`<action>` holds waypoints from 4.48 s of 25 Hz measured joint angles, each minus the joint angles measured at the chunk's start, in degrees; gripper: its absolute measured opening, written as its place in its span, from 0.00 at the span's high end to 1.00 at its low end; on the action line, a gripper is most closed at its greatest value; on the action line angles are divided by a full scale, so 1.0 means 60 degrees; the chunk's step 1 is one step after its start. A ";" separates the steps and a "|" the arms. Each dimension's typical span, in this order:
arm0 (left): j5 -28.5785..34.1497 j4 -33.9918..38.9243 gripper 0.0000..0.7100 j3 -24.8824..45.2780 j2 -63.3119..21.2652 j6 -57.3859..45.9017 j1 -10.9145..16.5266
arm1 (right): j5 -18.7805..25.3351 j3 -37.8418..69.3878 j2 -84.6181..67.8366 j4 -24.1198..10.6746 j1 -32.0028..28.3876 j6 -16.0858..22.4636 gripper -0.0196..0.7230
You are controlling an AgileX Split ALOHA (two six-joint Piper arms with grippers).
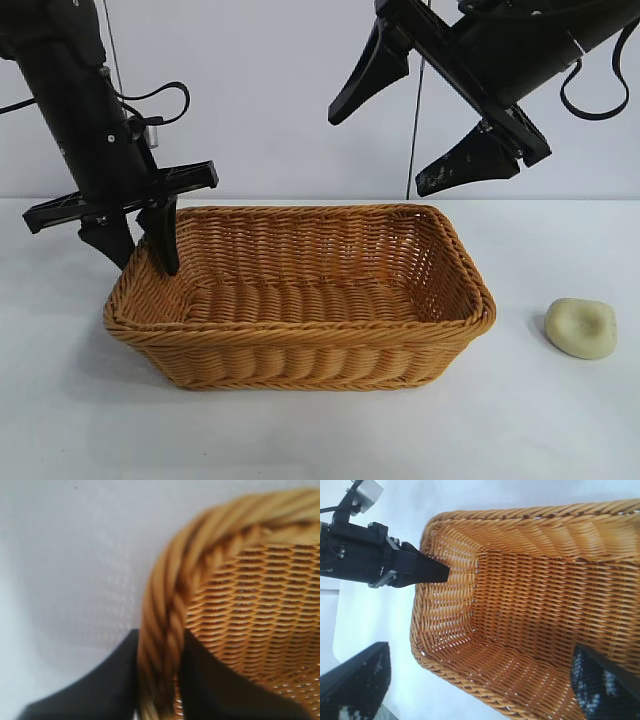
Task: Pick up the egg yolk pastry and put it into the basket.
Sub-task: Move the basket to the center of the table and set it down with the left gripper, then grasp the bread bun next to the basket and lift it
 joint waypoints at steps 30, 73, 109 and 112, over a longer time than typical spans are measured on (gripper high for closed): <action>0.2015 0.2919 0.08 -0.1410 -0.1851 0.1172 0.2147 | 0.0000 0.0000 0.0000 0.0000 0.0000 0.0000 0.04; 0.0748 0.2782 0.09 1.0234 -1.8209 0.1395 0.2147 | 0.0008 0.0000 0.0000 0.0000 0.0000 0.0003 0.04; 0.0711 0.2905 0.09 1.0251 -2.0730 0.1395 0.2147 | 0.1670 -0.1130 0.0901 -0.7100 -0.2400 0.3874 0.04; 0.0711 0.2905 0.09 1.0251 -2.0730 0.1395 0.2147 | 0.1625 -0.1130 0.1570 -0.7123 -0.2489 0.3874 0.04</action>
